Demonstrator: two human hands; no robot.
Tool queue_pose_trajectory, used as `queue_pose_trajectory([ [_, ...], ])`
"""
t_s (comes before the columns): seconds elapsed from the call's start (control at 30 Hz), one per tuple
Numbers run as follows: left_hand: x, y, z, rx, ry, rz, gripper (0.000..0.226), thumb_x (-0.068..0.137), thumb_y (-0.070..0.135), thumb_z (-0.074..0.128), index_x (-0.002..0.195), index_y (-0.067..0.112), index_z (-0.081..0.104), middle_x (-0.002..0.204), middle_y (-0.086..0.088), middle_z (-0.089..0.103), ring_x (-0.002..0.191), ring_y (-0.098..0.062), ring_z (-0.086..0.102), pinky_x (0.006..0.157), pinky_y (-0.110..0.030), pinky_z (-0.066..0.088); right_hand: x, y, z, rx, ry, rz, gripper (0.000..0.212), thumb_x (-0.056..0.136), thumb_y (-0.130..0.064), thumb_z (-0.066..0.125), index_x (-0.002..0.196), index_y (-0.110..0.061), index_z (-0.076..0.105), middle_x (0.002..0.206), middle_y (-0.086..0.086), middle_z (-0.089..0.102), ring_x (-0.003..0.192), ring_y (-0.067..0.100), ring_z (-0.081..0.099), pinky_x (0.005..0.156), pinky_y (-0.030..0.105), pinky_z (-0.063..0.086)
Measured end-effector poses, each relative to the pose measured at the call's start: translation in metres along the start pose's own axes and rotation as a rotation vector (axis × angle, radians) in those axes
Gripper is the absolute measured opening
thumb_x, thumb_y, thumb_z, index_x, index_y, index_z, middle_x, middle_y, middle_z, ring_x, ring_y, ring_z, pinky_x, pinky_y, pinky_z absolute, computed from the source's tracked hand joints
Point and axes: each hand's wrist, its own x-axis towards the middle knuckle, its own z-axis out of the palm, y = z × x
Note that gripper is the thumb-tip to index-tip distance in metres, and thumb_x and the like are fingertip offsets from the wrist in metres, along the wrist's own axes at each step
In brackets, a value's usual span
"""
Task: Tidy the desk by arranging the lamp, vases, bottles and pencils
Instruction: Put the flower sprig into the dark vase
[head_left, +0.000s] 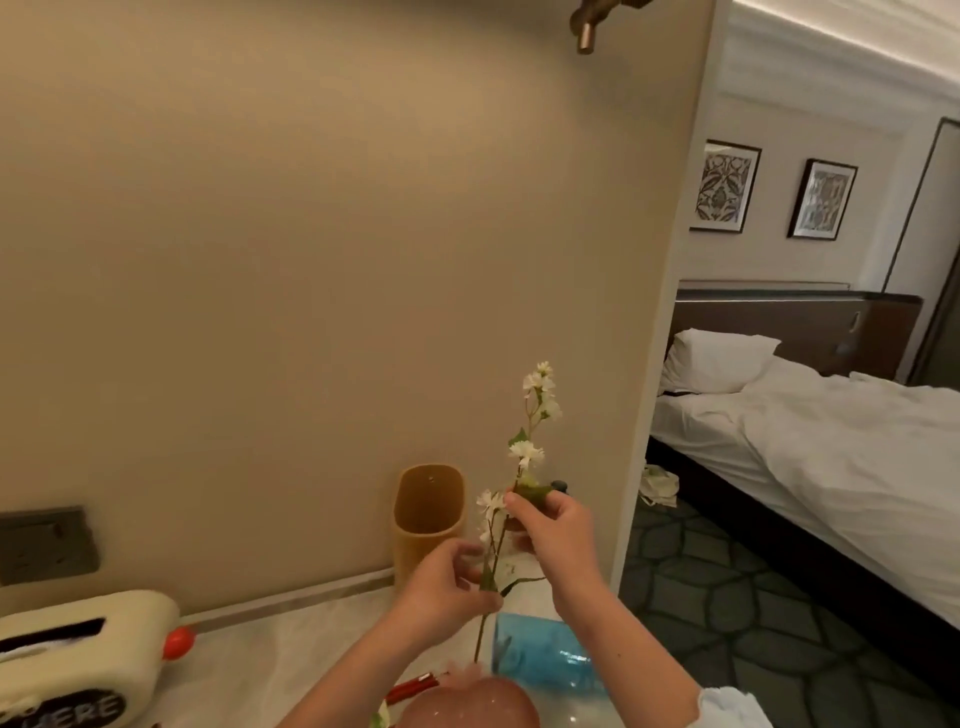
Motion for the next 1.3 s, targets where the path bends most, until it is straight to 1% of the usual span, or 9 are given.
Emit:
queue_pose_trajectory([
  [0.07, 0.018, 0.008, 0.018, 0.032, 0.075, 0.024, 0.043, 0.069, 0.021, 0.083, 0.103, 0.029, 0.058, 0.088, 0.008, 0.064, 0.078, -0.006, 0.061, 0.072, -0.023, 0.053, 0.021, -0.004, -0.018, -0.028, 0.033, 0.002, 0.012, 0.079, -0.027, 0.077, 0.082, -0.017, 0.071, 0.070, 0.002, 0.073, 0.059, 0.014, 0.067, 0.056, 0.029, 0.056],
  [0.23, 0.059, 0.035, 0.061, 0.068, 0.238, 0.104, 0.027, 0.070, 0.032, 0.082, 0.087, 0.033, 0.062, 0.079, 0.011, 0.068, 0.075, -0.001, 0.063, 0.068, -0.025, 0.054, 0.074, -0.018, -0.060, -0.005, 0.018, -0.021, 0.014, 0.078, -0.025, 0.078, 0.086, -0.017, 0.071, 0.075, 0.002, 0.074, 0.067, 0.015, 0.068, 0.065, 0.034, 0.057],
  [0.37, 0.089, 0.059, 0.083, 0.159, 0.288, 0.164, 0.019, 0.072, 0.040, 0.078, 0.083, 0.037, 0.063, 0.076, 0.016, 0.067, 0.071, 0.003, 0.061, 0.059, -0.018, 0.048, 0.107, -0.035, -0.082, 0.021, -0.048, -0.021, 0.011, 0.081, -0.021, 0.074, 0.090, -0.016, 0.072, 0.081, 0.004, 0.074, 0.065, 0.012, 0.068, 0.060, 0.029, 0.057],
  [0.53, 0.129, 0.089, 0.108, 0.145, 0.371, 0.160, 0.013, 0.075, 0.043, 0.076, 0.077, 0.037, 0.064, 0.072, 0.019, 0.067, 0.071, 0.003, 0.062, 0.068, -0.030, 0.056, 0.150, -0.054, -0.104, 0.032, -0.086, -0.072, 0.006, 0.083, -0.015, 0.071, 0.088, -0.015, 0.071, 0.082, 0.001, 0.072, 0.070, 0.008, 0.067, 0.052, 0.022, 0.052],
  [0.77, 0.173, 0.105, 0.111, 0.102, 0.372, 0.124, 0.008, 0.083, 0.033, 0.071, 0.078, 0.035, 0.067, 0.073, 0.014, 0.070, 0.074, -0.009, 0.067, 0.075, -0.038, 0.057, 0.196, -0.058, -0.110, -0.072, -0.222, -0.111, 0.004, 0.086, -0.026, 0.069, 0.088, -0.023, 0.070, 0.093, 0.005, 0.070, 0.079, 0.013, 0.064, 0.060, 0.027, 0.058],
  [0.83, 0.186, 0.106, 0.108, 0.086, 0.370, 0.116, 0.002, 0.086, 0.029, 0.068, 0.087, 0.029, 0.070, 0.076, 0.011, 0.070, 0.074, -0.009, 0.066, 0.073, -0.034, 0.056, 0.206, -0.056, -0.108, -0.115, -0.277, -0.145, 0.006, 0.086, -0.028, 0.069, 0.092, -0.026, 0.067, 0.095, 0.002, 0.068, 0.082, 0.012, 0.063, 0.062, 0.025, 0.057],
  [0.97, 0.206, 0.103, 0.105, 0.090, 0.349, 0.128, 0.019, 0.090, 0.024, 0.064, 0.104, 0.015, 0.072, 0.086, 0.005, 0.070, 0.078, -0.004, 0.063, 0.064, -0.018, 0.044, 0.225, -0.047, -0.103, -0.251, -0.299, -0.227, 0.014, 0.087, -0.023, 0.067, 0.097, -0.031, 0.063, 0.097, -0.007, 0.063, 0.091, 0.013, 0.062, 0.074, 0.031, 0.058],
  [1.1, 0.220, 0.094, 0.106, 0.086, 0.346, 0.104, 0.013, 0.090, 0.022, 0.063, 0.100, 0.018, 0.072, 0.081, 0.008, 0.069, 0.077, -0.004, 0.063, 0.065, -0.018, 0.047, 0.239, -0.034, -0.097, -0.309, -0.264, -0.264, 0.011, 0.087, -0.026, 0.068, 0.097, -0.031, 0.065, 0.093, -0.010, 0.063, 0.088, 0.013, 0.061, 0.082, 0.041, 0.057],
  [1.3, 0.227, 0.080, 0.109, 0.096, 0.325, 0.086, 0.009, 0.090, 0.022, 0.064, 0.092, 0.024, 0.072, 0.080, 0.011, 0.069, 0.081, -0.007, 0.065, 0.073, -0.023, 0.049, 0.247, -0.015, -0.093, -0.316, -0.265, -0.231, 0.015, 0.088, -0.026, 0.068, 0.102, -0.025, 0.067, 0.094, -0.008, 0.063, 0.090, 0.015, 0.060, 0.083, 0.045, 0.056],
])
